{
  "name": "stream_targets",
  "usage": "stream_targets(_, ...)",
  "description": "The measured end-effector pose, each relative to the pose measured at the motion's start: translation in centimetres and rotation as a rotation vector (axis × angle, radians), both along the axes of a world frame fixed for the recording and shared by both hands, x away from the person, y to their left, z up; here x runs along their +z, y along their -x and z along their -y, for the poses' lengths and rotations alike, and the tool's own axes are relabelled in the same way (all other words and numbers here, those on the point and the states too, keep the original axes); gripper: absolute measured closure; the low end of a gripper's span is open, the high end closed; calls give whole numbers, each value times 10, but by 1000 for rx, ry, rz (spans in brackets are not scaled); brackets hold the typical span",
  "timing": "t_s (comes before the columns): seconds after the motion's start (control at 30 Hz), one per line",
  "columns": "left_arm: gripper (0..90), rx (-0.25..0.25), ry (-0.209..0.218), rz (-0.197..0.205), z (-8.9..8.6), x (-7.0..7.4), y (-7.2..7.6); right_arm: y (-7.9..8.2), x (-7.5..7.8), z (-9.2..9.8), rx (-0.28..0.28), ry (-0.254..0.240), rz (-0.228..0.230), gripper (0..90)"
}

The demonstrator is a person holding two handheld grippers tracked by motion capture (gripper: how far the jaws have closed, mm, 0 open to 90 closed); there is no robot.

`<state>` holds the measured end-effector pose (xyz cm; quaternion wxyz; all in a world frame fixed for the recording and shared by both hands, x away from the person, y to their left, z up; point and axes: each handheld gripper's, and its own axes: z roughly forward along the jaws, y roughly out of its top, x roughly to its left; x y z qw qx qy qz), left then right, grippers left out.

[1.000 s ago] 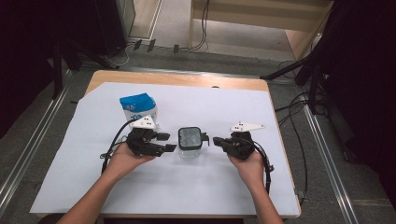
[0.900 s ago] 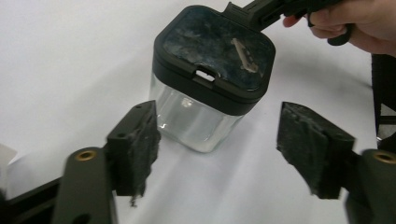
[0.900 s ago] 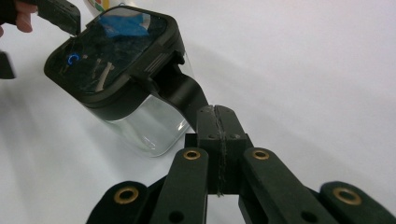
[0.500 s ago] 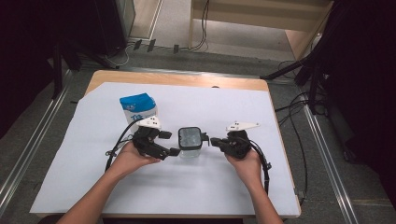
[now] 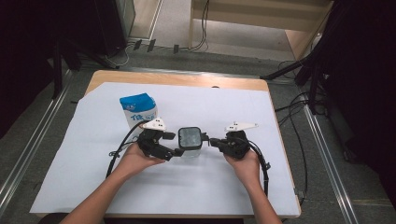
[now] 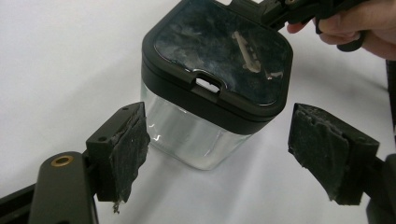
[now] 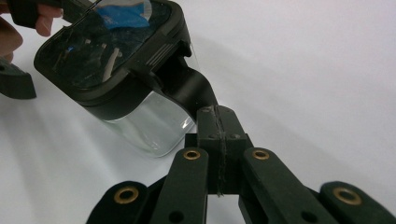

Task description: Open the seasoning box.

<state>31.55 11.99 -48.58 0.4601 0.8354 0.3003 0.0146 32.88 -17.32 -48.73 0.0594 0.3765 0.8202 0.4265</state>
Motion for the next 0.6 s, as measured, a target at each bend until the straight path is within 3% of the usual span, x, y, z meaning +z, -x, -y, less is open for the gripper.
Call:
stream_targets(0.13,267,9,-8,5,2,-1,0,1,0,0,-5,-1,-1,900)
stream_targets(0.47,305,16,-19,8,4,-1,2,2,-1,0,-6,1,1,900)
stream_targets(0.6,354,20,-24,29,3,1,4,2,-1,0,-7,0,0,900)
